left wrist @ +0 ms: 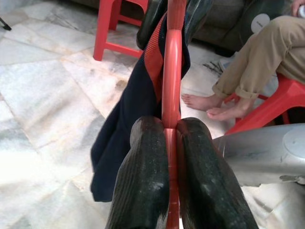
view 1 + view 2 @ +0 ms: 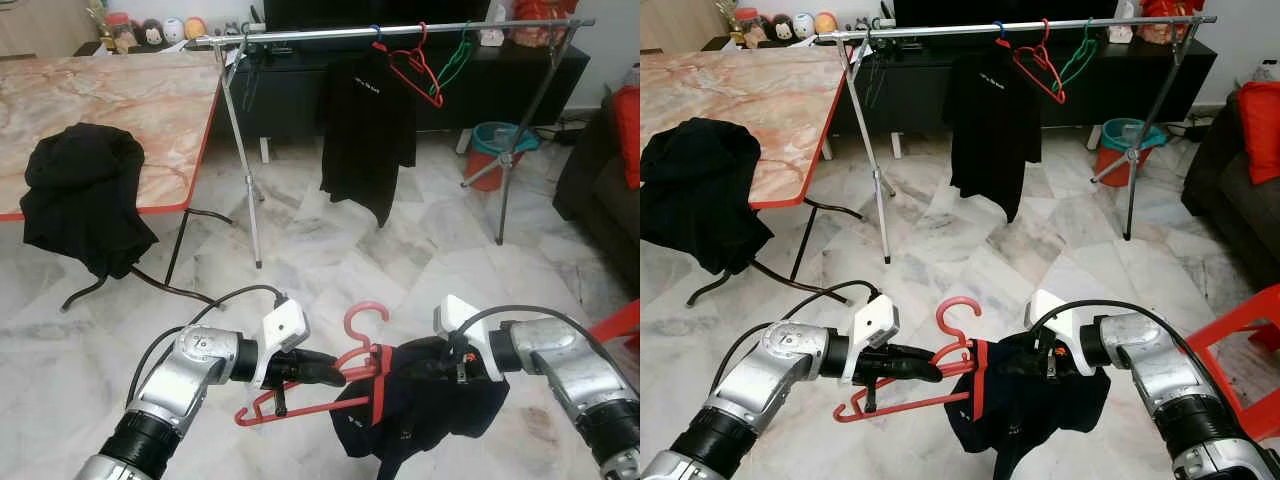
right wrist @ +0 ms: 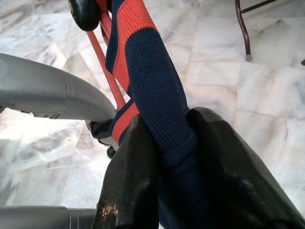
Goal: Hang hanger
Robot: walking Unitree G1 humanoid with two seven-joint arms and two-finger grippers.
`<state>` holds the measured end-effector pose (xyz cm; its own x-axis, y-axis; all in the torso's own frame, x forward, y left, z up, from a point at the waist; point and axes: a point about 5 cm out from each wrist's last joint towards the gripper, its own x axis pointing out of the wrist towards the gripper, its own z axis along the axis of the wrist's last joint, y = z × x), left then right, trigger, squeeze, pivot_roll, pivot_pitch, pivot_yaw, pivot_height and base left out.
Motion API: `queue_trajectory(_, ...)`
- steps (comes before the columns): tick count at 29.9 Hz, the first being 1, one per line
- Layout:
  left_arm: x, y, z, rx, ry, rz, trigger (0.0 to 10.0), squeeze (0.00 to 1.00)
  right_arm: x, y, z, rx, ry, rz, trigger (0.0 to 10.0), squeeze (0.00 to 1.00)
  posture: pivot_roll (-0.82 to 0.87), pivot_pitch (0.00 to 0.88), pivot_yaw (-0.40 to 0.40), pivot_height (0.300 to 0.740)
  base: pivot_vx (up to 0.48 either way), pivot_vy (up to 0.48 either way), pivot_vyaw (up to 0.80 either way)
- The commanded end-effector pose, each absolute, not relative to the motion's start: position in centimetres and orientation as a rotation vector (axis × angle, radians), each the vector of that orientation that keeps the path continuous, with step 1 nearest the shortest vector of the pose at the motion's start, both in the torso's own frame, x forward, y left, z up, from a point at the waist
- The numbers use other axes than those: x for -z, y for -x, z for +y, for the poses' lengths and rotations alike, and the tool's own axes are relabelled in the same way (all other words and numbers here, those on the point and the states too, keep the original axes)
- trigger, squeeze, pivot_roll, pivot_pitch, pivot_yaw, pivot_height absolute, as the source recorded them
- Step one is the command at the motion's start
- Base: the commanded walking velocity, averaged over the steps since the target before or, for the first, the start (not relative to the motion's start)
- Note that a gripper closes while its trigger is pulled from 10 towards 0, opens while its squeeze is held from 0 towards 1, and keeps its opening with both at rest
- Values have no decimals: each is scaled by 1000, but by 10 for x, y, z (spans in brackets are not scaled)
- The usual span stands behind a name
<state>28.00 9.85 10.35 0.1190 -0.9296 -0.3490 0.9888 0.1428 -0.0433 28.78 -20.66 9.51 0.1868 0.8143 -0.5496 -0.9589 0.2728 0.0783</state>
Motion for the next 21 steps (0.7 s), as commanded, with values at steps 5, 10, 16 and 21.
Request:
queue_trajectory(5, -117, -286, 88, 1457, -229, 251, 10000, 0, -96, -284, -190, -1349, 252, 500, 0, 0, -19, 56, -14, 740, 0, 0, 0)
queue_trajectory(10, -118, -288, 86, 1468, -249, 247, 10000, 0, -94, -282, -186, -1370, 237, 502, 0, 0, -24, 46, -12, 740, 0, 0, 0)
queue_trajectory(16, -115, -287, 84, 1476, -259, 247, 10000, 0, -92, -280, -183, -1378, 233, 503, 0, 0, -26, 35, -11, 740, 0, 0, 0)
queue_trajectory(21, -115, -288, 83, 1476, -256, 245, 10000, 1000, -91, -279, -182, -1383, 236, 502, 0, 0, -27, 28, -10, 740, 0, 0, 0)
